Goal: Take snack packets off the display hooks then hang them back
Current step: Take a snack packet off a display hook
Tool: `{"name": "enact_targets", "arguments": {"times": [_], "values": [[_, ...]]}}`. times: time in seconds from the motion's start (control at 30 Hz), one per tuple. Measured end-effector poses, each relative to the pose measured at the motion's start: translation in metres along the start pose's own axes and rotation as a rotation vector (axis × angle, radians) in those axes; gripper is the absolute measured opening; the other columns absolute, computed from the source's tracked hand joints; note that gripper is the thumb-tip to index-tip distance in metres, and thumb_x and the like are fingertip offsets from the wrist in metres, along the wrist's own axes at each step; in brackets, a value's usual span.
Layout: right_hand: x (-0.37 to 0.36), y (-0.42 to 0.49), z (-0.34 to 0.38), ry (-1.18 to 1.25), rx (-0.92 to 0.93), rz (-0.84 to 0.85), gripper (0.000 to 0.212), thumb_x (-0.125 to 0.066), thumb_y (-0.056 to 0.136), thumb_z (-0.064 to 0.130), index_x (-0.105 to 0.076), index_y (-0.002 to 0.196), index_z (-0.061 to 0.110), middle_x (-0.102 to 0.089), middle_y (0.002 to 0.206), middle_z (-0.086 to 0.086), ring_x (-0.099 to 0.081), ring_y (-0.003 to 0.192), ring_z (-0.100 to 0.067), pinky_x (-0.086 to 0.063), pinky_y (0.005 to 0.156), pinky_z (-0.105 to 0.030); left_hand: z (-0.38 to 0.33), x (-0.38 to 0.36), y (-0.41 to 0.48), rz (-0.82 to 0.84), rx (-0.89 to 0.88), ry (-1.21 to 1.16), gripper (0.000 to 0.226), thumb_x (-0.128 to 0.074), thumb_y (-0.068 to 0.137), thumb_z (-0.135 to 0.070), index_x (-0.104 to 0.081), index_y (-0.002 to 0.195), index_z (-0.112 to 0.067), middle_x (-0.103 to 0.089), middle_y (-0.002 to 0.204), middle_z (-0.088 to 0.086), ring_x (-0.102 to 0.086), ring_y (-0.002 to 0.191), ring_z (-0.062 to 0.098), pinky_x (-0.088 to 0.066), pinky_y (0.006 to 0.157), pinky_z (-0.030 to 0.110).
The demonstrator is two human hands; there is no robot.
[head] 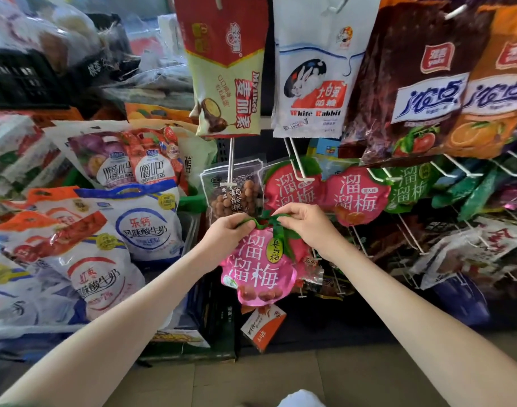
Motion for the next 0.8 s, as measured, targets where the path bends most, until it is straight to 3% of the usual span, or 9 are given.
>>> {"name": "enact_targets", "arguments": {"times": [0.2,0.3,0.4,0.5,0.57,0.67,0.8], "values": [[-0.007,0.006,0.004,0.123,0.001,-0.006,0.016,-0.06,0.088,0.005,-0.068,0.088,0.019,-0.07,0.08,0.005,-0.065,0.072,0.003,-0.047,0.068,-0.01,-0.002,0.01,0.002,-0.128,-0.121,0.033,0.022,-0.055,0.094,-0.022,-0.064,0.076,-0.032,-0.065,0.068,-0.006,-0.058,0.058,0.009,-0.045,0.057,0.026],[-0.01,0.009,0.006,0.16,0.005,0.012,0.015,-0.06,0.088,0.005,-0.069,0.089,0.018,-0.071,0.082,0.003,-0.066,0.076,-0.002,-0.05,0.074,-0.014,-0.007,0.013,-0.002,-0.198,-0.221,0.089,0.017,-0.056,0.093,-0.018,-0.062,0.08,-0.027,-0.062,0.07,-0.009,-0.053,0.054,-0.004,-0.042,0.052,0.014],[-0.013,0.011,0.006,0.148,0.002,0.025,0.014,-0.059,0.089,0.009,-0.069,0.089,0.019,-0.071,0.084,0.004,-0.065,0.08,-0.003,-0.049,0.079,-0.017,-0.007,0.015,-0.003,-0.24,-0.27,0.102,0.016,-0.057,0.093,-0.02,-0.062,0.081,-0.03,-0.064,0.074,-0.011,-0.055,0.058,-0.003,-0.045,0.054,0.015],[-0.011,0.01,0.007,0.121,-0.028,0.073,0.014,-0.056,0.092,0.026,-0.07,0.091,0.024,-0.071,0.088,0.01,-0.064,0.089,-0.005,-0.046,0.079,-0.02,-0.002,0.016,-0.002,-0.26,-0.288,0.129,0.014,-0.058,0.092,-0.022,-0.063,0.082,-0.03,-0.065,0.075,-0.011,-0.058,0.063,0.002,-0.045,0.055,0.018],[-0.012,0.009,0.008,0.045,-0.04,0.164,0.016,-0.059,0.088,0.037,-0.068,0.096,0.026,-0.069,0.095,0.012,-0.061,0.096,-0.003,-0.045,0.084,-0.018,0.002,0.013,-0.001,-0.256,-0.293,0.162,0.012,-0.058,0.092,-0.023,-0.064,0.083,-0.028,-0.066,0.077,-0.01,-0.061,0.068,0.008,-0.047,0.058,0.021],[-0.016,0.009,0.006,-0.13,-0.016,0.252,0.016,-0.069,0.081,0.032,-0.064,0.096,0.029,-0.067,0.097,0.013,-0.061,0.096,-0.001,-0.045,0.086,-0.019,0.005,0.009,0.002,-0.248,-0.286,0.165,0.015,-0.057,0.093,-0.023,-0.063,0.082,-0.03,-0.066,0.078,-0.012,-0.06,0.067,0.003,-0.046,0.056,0.017],[-0.01,0.012,-0.001,-0.296,-0.002,0.12,0.01,-0.062,0.089,0.019,-0.066,0.097,0.018,-0.066,0.097,0.007,-0.061,0.095,-0.009,-0.044,0.075,-0.014,0.006,0.001,0.003,-0.21,-0.256,0.133,0.015,-0.056,0.093,-0.02,-0.062,0.084,-0.03,-0.064,0.078,-0.013,-0.057,0.061,-0.009,-0.04,0.052,0.008]]}}
Point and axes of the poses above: each hand's wrist, its own y-axis towards the middle knuckle, its own x-axis out of the back of the hand, z = x × y, the point moved 6 cm from there along y, towards the middle knuckle
